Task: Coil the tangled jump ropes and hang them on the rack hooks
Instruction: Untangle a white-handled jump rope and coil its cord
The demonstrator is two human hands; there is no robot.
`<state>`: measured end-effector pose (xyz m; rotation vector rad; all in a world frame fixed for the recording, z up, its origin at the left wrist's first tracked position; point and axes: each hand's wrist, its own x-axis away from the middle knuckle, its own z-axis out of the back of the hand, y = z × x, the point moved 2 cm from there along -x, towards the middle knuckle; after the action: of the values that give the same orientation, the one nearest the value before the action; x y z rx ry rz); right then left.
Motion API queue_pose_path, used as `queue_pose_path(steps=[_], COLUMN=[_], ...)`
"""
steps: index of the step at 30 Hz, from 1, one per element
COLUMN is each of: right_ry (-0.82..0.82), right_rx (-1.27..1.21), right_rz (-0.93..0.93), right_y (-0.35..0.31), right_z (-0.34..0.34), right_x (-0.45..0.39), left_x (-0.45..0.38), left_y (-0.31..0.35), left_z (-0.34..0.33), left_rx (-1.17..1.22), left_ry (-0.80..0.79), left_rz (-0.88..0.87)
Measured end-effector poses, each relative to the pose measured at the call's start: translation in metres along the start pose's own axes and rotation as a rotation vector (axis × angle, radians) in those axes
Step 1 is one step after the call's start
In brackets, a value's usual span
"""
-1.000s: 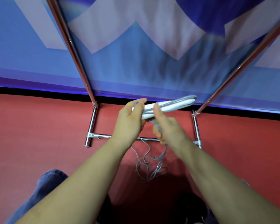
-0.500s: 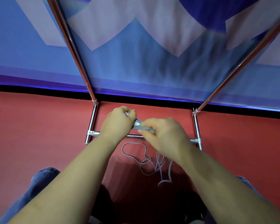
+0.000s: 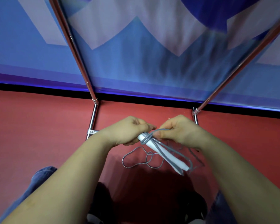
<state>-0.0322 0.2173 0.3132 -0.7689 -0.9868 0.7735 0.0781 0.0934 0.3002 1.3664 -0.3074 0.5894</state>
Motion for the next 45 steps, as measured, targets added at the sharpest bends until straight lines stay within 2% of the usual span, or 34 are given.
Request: queue_pose_path(steps=[6, 9, 11, 13, 16, 18, 20, 21, 25, 27, 30, 32, 34, 37, 41, 45], right_ry=[0.006, 0.050, 0.041, 0.124, 0.352, 0.415, 0.385, 0.345, 0.191, 0.247, 0.471, 0.578, 0.577, 0.437, 0.068, 0.036], right_rx=[-0.163, -0.496, -0.604, -0.607, -0.620, -0.502, -0.261, -0.223, -0.259, -0.058, 0.191, 0.261, 0.356, 0.389, 0.220, 0.036], right_rz=[-0.109, -0.182, -0.131, -0.137, -0.156, -0.139, -0.139, -0.146, -0.080, 0.068, 0.301, 0.409, 0.426, 0.307, 0.089, 0.028], right_y=[0.009, 0.020, 0.015, 0.004, -0.008, -0.007, -0.003, -0.002, -0.012, -0.015, -0.014, -0.013, -0.012, -0.008, 0.000, 0.000], right_z=[-0.006, -0.013, -0.021, -0.030, -0.035, -0.036, -0.042, -0.046, -0.055, -0.052, -0.046, -0.038, -0.025, -0.003, 0.000, -0.002], right_x=[-0.005, -0.008, -0.010, -0.014, -0.017, -0.018, -0.020, -0.021, -0.017, -0.013, -0.009, -0.007, -0.007, -0.006, -0.004, -0.003], left_x=[0.002, -0.001, -0.003, -0.004, -0.008, -0.011, -0.014, -0.015, -0.016, -0.012, -0.010, -0.014, -0.016, -0.014, -0.008, -0.006], left_y=[0.004, 0.009, 0.012, 0.013, 0.016, 0.018, 0.018, 0.016, 0.003, 0.002, 0.000, -0.004, -0.004, 0.001, 0.004, 0.005], left_z=[-0.004, -0.006, -0.010, -0.015, -0.021, -0.021, -0.016, -0.011, 0.012, 0.021, 0.027, 0.027, 0.024, 0.016, 0.005, 0.003], left_rx=[0.288, 0.448, 0.539, 0.626, 0.791, 0.825, 0.814, 0.796, 0.517, 0.340, 0.123, 0.057, 0.020, 0.068, 0.052, 0.148], left_ry=[-0.003, 0.015, 0.047, 0.085, 0.118, 0.183, 0.317, 0.396, 0.683, 0.787, 0.858, 0.761, 0.580, 0.358, 0.133, 0.043], left_rz=[0.005, 0.019, 0.027, 0.050, 0.077, 0.088, 0.082, 0.083, 0.037, -0.028, -0.046, 0.004, 0.057, 0.077, 0.068, 0.034])
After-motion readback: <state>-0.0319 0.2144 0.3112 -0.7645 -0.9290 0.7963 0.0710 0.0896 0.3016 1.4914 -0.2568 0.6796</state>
